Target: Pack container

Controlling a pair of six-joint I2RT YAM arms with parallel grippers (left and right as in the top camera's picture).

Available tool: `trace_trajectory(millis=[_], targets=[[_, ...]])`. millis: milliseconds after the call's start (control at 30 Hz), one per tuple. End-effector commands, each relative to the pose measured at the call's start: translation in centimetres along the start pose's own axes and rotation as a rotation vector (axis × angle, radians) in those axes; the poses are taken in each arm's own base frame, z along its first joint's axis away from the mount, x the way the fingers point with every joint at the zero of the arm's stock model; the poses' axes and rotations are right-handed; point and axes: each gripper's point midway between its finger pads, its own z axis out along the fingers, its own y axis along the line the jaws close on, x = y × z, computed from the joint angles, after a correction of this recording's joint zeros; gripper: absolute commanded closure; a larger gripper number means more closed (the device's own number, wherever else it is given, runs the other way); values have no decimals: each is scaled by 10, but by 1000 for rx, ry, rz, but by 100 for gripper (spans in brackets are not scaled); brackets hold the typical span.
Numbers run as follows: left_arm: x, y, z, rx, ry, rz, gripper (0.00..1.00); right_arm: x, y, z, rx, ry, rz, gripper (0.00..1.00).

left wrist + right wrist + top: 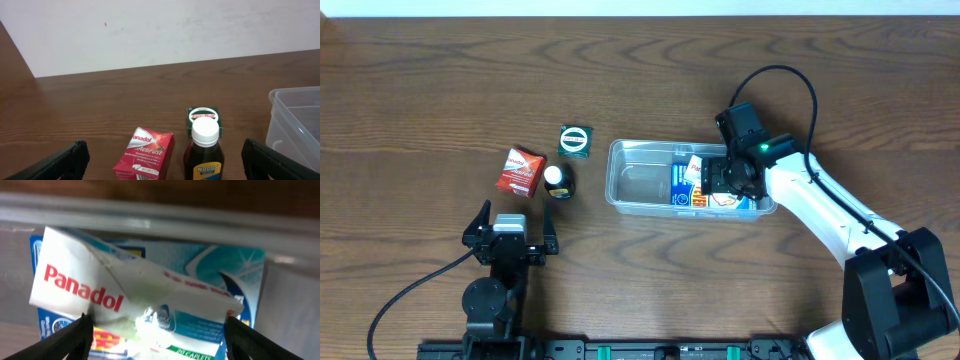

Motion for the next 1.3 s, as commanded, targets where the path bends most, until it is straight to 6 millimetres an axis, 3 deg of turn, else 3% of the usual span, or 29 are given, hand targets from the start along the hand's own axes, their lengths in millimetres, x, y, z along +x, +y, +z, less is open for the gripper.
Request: trace_trajectory(millis=[0, 300, 533, 633, 833, 933, 1067, 1167, 1267], targets=[[17, 3, 1, -22, 52, -6, 2, -3, -4, 1, 54, -36, -108, 18], [17, 3, 1, -22, 52, -6, 2, -12, -5, 1, 71, -70, -209, 14], [17, 3, 1, -22, 52, -6, 2, -1, 9, -11, -25, -34, -228, 10], [17, 3, 1, -22, 52, -6, 2, -2, 19, -34, -86, -61, -229, 9], [17, 3, 1, -22, 52, -6, 2, -26, 17, -117, -103, -274, -227, 3], [17, 3, 1, -22, 52, -6, 2, -44, -3, -166, -43, -441, -173, 1], [17, 3, 1, -22, 52, -7, 2, -60, -56, -212, 76, -625, 76, 1], [17, 3, 1, -22, 52, -6, 2, -65, -94, -231, 108, -700, 289, 1], [17, 3, 1, -22, 52, -6, 2, -67, -128, -237, 96, -730, 520, 1]])
